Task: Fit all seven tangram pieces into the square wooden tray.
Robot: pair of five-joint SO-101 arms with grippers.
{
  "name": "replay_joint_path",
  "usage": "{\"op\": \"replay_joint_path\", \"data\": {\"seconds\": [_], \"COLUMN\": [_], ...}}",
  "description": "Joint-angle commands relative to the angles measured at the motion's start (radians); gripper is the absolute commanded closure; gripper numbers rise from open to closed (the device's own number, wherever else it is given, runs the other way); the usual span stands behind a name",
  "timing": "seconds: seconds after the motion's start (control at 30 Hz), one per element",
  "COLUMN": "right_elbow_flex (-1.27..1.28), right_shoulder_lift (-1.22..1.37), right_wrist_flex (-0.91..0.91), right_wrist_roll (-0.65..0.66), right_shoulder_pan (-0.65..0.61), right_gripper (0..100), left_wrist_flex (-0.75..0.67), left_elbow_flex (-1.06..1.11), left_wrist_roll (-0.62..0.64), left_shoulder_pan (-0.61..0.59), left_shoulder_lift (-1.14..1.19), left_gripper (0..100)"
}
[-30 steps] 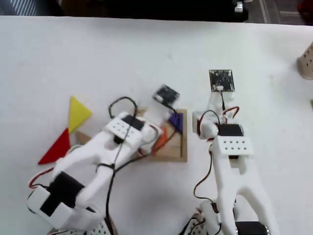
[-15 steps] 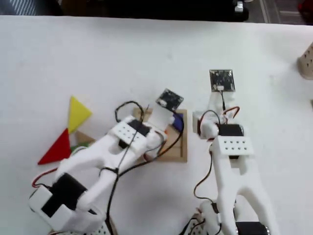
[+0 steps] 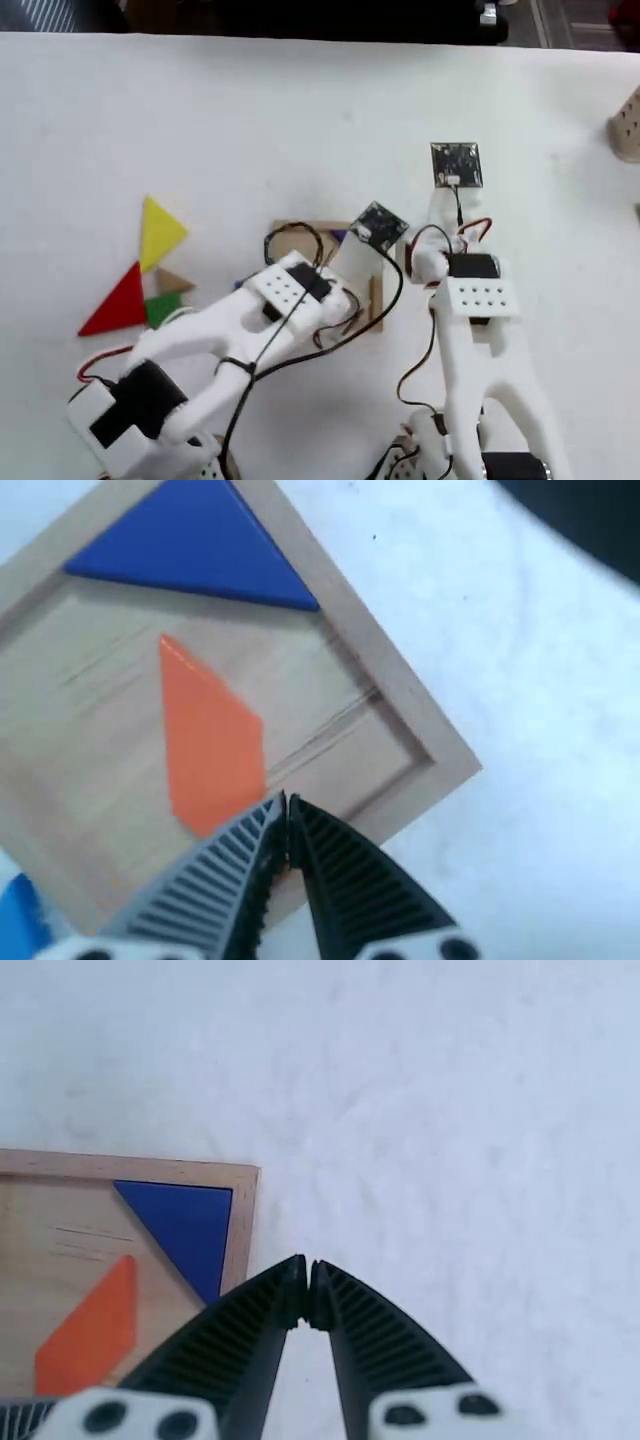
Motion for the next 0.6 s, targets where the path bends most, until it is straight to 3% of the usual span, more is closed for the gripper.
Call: {"op": "replay_joint_path", "data": {"seconds": [0.0, 0.37, 0.57], "right_elbow_flex": [-0.049, -0.049, -0.049], "right_shoulder_lift": [-0.036, -0.036, -0.036], "right_wrist_flex": [-0.019, -0.019, -0.019], "right_wrist_roll": [0.014, 0.014, 0.014], "right_shoulder_pan": [0.005, 0.005, 0.007], "right_gripper": [98.1, 98.1, 98.1], "left_wrist_flex": [-0.017, -0.06, -0.195], "left_elbow_flex": [-0.003, -0.077, 0.008], "left_wrist_roll": [0.008, 0.0, -0.002], "left_shoulder_pan": [0.025, -0.245, -0.228], "left_shoulder_lift": [-0.012, -0.005, -0.002], "left_gripper": [98, 98, 98]}}
